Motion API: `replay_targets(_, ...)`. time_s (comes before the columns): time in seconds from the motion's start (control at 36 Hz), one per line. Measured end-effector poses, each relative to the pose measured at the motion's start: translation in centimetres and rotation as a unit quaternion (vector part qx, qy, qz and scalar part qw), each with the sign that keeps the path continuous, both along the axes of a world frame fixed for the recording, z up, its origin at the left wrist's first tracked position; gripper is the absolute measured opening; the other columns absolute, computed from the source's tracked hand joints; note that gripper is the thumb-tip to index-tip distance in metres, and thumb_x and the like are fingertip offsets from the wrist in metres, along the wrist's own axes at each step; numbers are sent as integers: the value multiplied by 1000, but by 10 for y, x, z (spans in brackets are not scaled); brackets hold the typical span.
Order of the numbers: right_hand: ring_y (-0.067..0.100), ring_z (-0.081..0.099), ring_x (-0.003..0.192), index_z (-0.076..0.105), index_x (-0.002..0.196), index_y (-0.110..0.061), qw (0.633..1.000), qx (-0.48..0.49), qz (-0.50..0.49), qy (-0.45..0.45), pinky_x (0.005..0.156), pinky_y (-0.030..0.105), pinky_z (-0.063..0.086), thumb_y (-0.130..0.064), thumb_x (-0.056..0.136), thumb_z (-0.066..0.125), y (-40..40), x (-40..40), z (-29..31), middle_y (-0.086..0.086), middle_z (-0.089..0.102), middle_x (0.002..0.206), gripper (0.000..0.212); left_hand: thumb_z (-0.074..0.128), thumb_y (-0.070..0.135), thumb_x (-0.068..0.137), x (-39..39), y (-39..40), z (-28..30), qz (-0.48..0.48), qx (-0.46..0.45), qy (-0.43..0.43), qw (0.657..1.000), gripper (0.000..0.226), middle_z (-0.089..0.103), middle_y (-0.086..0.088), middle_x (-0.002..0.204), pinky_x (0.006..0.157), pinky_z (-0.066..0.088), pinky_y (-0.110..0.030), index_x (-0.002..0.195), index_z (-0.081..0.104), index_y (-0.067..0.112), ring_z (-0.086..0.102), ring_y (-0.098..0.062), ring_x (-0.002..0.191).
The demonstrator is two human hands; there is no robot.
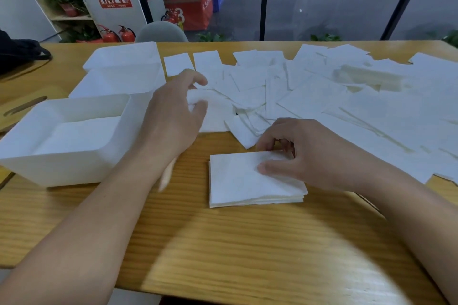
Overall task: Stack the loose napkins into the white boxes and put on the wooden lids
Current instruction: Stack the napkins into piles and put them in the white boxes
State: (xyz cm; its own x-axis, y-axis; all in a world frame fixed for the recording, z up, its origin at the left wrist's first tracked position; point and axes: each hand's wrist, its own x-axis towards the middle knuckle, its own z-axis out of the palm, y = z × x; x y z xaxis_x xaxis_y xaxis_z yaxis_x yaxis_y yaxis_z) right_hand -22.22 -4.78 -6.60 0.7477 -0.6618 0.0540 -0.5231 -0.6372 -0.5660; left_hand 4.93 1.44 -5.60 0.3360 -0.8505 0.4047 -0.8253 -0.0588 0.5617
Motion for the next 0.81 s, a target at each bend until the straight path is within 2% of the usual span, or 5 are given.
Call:
replay_targets(0.11,0,59,96,70,117,-44,998,-21,-49,-44,78,16,46,-58,88,79,-2,0,1,-24,63,109,34,70,18,102,-5,2,7,-54,-118,30,991,27,70,20,126,103,46,-17,127,69,29,61,-2,123)
replay_targets(0.28,-1,60,116,49,153,-40,980,-4,-117,-159,88,23,52,-63,93,70,-4,2,6,-23,57,136,67,77,9,100,-14,8,13,-207,-124,123,963,27,73,13,117,101,52,-29,125,74,18,67,-16,118)
replay_targets(0.42,9,64,67,70,129,-36,968,69,-104,-217,62,31,50,-41,100,74,-6,-1,15,-15,68,75,29,79,19,101,-15,9,8,-277,-2,163,947,26,74,-2,107,90,59,-48,126,74,27,72,-26,102)
replay_targets(0.64,23,66,63,78,110,-33,977,155,-63,-135,65,39,52,-28,97,80,-8,-11,22,6,71,73,14,80,31,100,-7,10,12,-279,172,162,931,23,70,-23,86,81,50,-48,121,73,35,64,-46,83)
replay_targets(0.81,16,60,58,79,104,-30,982,159,-37,-98,58,33,42,-33,102,73,-8,-9,19,9,63,66,8,81,31,99,-9,13,13,-303,252,182,901,30,79,-8,87,79,46,-43,126,69,38,63,-23,77)
